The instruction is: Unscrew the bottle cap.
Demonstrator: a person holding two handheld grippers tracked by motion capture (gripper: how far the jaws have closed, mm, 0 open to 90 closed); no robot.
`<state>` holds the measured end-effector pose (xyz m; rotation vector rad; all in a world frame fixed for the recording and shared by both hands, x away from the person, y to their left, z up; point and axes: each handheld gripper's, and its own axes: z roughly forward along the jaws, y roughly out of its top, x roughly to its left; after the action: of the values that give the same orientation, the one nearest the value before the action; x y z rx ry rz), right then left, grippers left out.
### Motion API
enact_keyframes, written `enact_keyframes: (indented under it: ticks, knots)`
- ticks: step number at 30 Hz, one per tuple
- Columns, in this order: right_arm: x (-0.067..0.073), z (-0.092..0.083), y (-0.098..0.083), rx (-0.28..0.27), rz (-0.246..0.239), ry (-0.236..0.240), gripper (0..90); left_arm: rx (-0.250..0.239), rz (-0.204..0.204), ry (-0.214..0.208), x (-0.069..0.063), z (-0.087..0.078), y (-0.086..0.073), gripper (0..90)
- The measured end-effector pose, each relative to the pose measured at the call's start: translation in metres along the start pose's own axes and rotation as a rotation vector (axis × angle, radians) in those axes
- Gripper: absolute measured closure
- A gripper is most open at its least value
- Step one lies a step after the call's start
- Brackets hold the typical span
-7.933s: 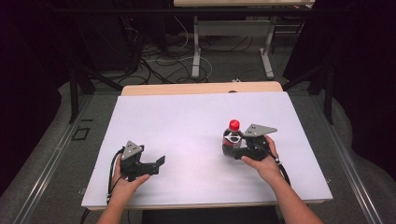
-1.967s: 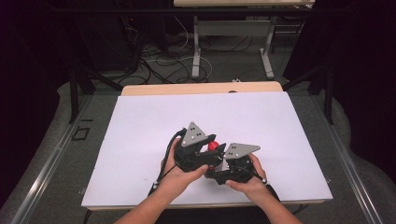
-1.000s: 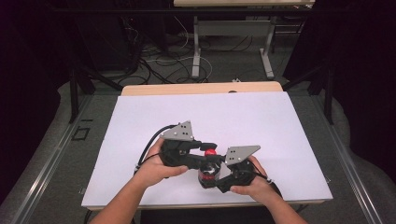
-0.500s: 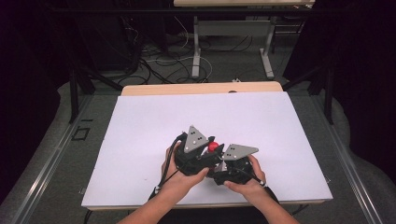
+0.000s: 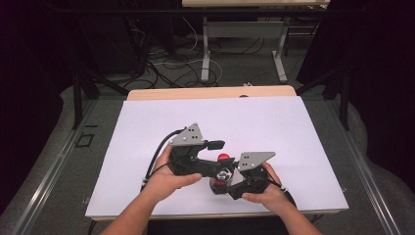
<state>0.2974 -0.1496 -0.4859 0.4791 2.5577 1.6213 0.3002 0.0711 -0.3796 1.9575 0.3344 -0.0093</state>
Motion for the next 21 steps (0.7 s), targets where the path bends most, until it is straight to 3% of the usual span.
enact_keyframes:
  ticks: [2, 4, 6, 7, 8, 10, 12, 17, 21]
  knots:
    - [0.001, -0.002, 0.001, 0.014, -0.016, 0.037, 28.9, 0.002, 0.007, -0.042, 0.001, -0.001, -0.001, 42.1]
    - [0.003, -0.002, 0.001, 0.016, -0.031, 0.055, 28.9, 0.017, 0.013, -0.047, 0.004, -0.001, -0.003, 43.1]
    - [0.004, -0.001, 0.002, 0.022, -0.053, 0.067, 28.9, 0.018, -0.012, -0.095, 0.006, 0.003, -0.005, 44.6]
    - [0.005, -0.001, 0.002, 0.028, -0.061, 0.079, 28.9, 0.018, -0.012, -0.095, 0.006, 0.003, -0.005, 45.5]
    - [0.005, -0.001, 0.002, 0.035, -0.071, 0.095, 28.9, 0.032, -0.002, -0.120, 0.006, 0.006, -0.008, 47.9]
    - [0.007, 0.001, 0.001, 0.028, -0.078, 0.100, 28.9, 0.053, 0.006, -0.123, 0.006, 0.007, -0.009, 57.0]
    - [0.007, 0.001, 0.001, 0.041, -0.073, 0.103, 28.9, 0.040, -0.019, -0.132, 0.006, 0.008, -0.010, 60.9]
    - [0.005, 0.002, 0.000, 0.045, -0.057, 0.080, 29.0, 0.042, 0.014, -0.030, 0.001, 0.011, -0.010, 61.7]
    - [0.003, 0.002, 0.000, 0.038, -0.028, 0.010, 29.0, 0.028, 0.007, 0.097, -0.005, 0.015, -0.009, 61.9]
